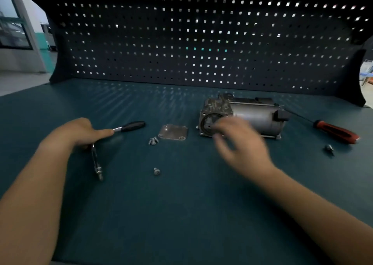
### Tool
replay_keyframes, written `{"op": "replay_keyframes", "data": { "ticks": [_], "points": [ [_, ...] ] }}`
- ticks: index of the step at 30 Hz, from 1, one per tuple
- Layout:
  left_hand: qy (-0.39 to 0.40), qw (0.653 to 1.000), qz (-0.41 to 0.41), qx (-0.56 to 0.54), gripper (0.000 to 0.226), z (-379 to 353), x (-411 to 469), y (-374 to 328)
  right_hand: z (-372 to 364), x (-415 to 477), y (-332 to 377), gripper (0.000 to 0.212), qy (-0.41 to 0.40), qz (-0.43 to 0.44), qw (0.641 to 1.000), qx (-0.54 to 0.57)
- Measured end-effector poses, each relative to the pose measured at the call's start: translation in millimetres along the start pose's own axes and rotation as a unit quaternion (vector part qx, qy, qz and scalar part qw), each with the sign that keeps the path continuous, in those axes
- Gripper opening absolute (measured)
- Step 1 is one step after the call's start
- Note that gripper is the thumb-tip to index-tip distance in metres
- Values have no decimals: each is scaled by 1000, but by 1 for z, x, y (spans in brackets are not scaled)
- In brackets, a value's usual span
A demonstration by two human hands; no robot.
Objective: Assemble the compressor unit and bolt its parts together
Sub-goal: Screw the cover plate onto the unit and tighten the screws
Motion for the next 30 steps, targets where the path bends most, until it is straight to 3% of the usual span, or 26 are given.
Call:
{"op": "replay_keyframes", "data": {
  "ticks": [3,8,11,13,15,17,20,22,24,27,30],
  "points": [
    [-10,1000,-4,-21,50,-1,-1,-2,-88,-3,31,27,238,-23,970,40],
    [-10,1000,-21,17,49,-5,2,-5,-156,7,10,48,396,-141,907,18],
    [-58,997,-57,-3,38,4,-1,-17,-151,5,7,44,360,-138,922,-43],
    [-109,984,-138,-42,20,10,-12,-41,-135,3,5,41,313,-130,939,-59],
    [-105,964,-239,-59,6,6,-30,-69,-121,-2,3,38,296,-126,946,-39],
    [-43,945,-319,-61,2,-5,-51,-93,-108,-9,-1,40,304,-137,942,25],
    [119,914,-384,-53,9,-34,-80,-114,-91,-18,-8,47,343,-144,924,92],
    [180,898,-401,5,16,-55,-93,-121,-86,-20,-8,44,368,-112,922,54],
    [183,894,-409,33,18,-63,-97,-125,-85,-20,-4,40,369,-75,926,-8],
    [143,900,-409,37,13,-59,-92,-128,-71,-6,-4,38,287,-64,950,-103],
    [83,900,-427,35,10,-56,-93,-133,-41,9,-5,25,139,-63,979,-135]
  ]
}}
Point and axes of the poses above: each hand's wrist, its own x-axis towards the middle knuckle, its own z-axis out of the back of the hand, y = z × x, the point moved 9 cm from there along x, towards the middle knuckle, and after that the axes turned 3 degrees about x, right-handed, at the moved point
